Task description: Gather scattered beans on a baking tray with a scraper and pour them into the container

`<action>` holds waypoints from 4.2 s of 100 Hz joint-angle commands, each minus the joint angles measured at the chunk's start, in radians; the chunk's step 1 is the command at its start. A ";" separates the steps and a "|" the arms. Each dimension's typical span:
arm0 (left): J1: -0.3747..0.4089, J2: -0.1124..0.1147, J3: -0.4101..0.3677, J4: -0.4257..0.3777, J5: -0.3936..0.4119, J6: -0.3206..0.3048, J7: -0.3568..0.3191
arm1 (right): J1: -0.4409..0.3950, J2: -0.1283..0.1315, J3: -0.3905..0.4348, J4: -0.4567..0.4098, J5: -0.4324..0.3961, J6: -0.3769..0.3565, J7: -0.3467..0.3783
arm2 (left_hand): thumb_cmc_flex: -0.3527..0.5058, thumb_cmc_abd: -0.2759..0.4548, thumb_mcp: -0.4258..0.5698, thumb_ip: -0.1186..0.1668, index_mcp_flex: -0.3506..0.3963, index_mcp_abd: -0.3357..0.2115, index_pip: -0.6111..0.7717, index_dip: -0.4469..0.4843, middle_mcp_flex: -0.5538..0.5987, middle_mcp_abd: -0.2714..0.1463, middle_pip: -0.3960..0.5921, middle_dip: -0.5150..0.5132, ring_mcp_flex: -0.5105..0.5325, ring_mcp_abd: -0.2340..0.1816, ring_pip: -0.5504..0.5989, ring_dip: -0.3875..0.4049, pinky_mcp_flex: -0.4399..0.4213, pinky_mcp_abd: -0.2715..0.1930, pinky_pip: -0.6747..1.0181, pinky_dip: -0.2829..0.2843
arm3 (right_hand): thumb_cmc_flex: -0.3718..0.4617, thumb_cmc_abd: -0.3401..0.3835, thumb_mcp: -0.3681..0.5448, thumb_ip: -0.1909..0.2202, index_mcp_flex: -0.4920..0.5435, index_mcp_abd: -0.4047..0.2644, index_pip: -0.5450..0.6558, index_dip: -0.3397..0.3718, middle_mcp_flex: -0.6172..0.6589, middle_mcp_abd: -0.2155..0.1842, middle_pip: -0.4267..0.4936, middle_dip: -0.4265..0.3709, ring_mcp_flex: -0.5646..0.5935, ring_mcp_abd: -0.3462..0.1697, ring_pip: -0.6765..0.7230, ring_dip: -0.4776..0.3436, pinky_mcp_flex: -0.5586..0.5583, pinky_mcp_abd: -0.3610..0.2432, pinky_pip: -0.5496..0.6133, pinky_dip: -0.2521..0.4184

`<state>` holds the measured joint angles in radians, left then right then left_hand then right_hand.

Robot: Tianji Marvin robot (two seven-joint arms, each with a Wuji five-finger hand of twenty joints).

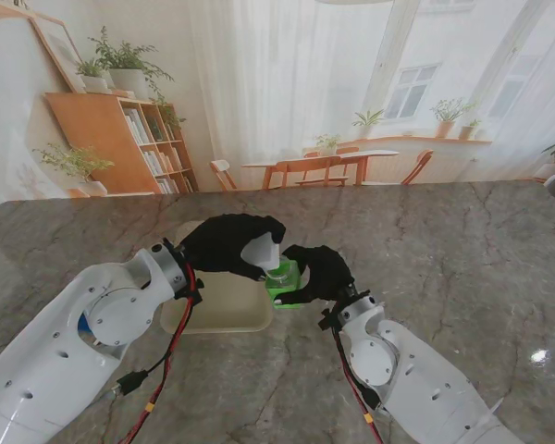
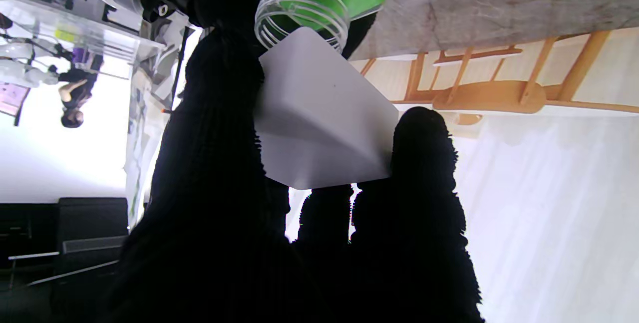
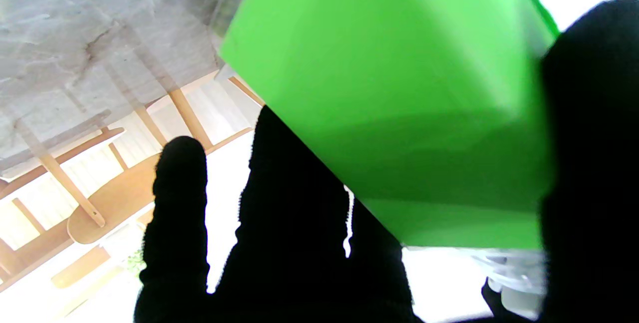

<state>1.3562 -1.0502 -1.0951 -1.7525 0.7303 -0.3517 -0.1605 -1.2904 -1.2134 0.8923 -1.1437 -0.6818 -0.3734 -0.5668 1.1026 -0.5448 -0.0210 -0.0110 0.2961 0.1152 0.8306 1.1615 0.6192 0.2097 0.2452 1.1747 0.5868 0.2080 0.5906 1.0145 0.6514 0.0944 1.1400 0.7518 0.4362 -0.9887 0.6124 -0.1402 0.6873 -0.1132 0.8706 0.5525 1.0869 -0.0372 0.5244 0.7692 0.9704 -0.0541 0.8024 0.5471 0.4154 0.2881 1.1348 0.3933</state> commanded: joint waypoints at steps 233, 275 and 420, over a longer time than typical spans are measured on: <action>-0.080 0.000 0.155 0.045 0.006 0.057 -0.075 | -0.107 -0.009 0.063 -0.121 -0.012 0.043 -0.086 | 0.017 0.328 0.009 0.017 0.008 0.091 -0.623 -0.419 -0.153 -0.058 -0.033 -0.612 -0.129 -0.020 -0.128 -0.277 -0.358 0.172 -0.155 0.048 | 0.214 0.049 0.451 0.011 0.104 -0.240 0.231 0.088 0.087 -0.069 0.209 0.078 -0.011 -0.004 0.115 0.053 0.012 -0.014 0.051 -0.027; -0.047 0.008 0.134 -0.011 0.128 0.044 -0.066 | -0.123 -0.003 0.080 -0.157 0.001 0.054 -0.047 | -0.226 0.405 -0.002 0.002 -0.164 0.115 -0.853 -0.867 -0.459 0.070 -0.194 -0.795 -0.428 0.116 -0.352 -0.481 -0.715 0.300 -0.462 -0.041 | 0.214 0.047 0.452 0.010 0.105 -0.238 0.230 0.088 0.088 -0.066 0.209 0.079 -0.010 -0.003 0.119 0.056 0.014 -0.014 0.051 -0.027; -0.043 0.004 0.123 0.013 0.196 0.011 0.005 | -0.154 0.005 0.104 -0.215 -0.014 0.050 -0.033 | 0.160 0.400 0.000 -0.010 0.138 -0.060 -0.573 -0.418 -0.115 -0.109 0.069 -0.278 -0.218 -0.024 -0.086 -0.222 -0.531 0.108 -0.203 0.074 | 0.207 0.046 0.455 0.013 0.109 -0.250 0.228 0.092 0.091 -0.074 0.205 0.082 -0.007 -0.013 0.118 0.062 0.017 -0.016 0.051 -0.025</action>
<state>1.3240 -1.0448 -0.9836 -1.7639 0.9234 -0.3316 -0.1626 -1.4415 -1.2058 0.9980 -1.3418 -0.6973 -0.3110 -0.6108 1.0340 -0.1483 -0.1319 -0.0085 0.3696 0.2834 0.1444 0.6762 0.4862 0.1880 0.2579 0.8153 0.3489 0.2058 0.4967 0.7740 0.1168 0.2275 0.9200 0.8485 0.4478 -1.0518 0.6942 -0.1642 0.7000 -0.0803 0.8879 0.5741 1.0876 0.0034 0.5788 0.7924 0.9561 -0.0201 0.8977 0.5885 0.4275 0.2881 1.1660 0.3811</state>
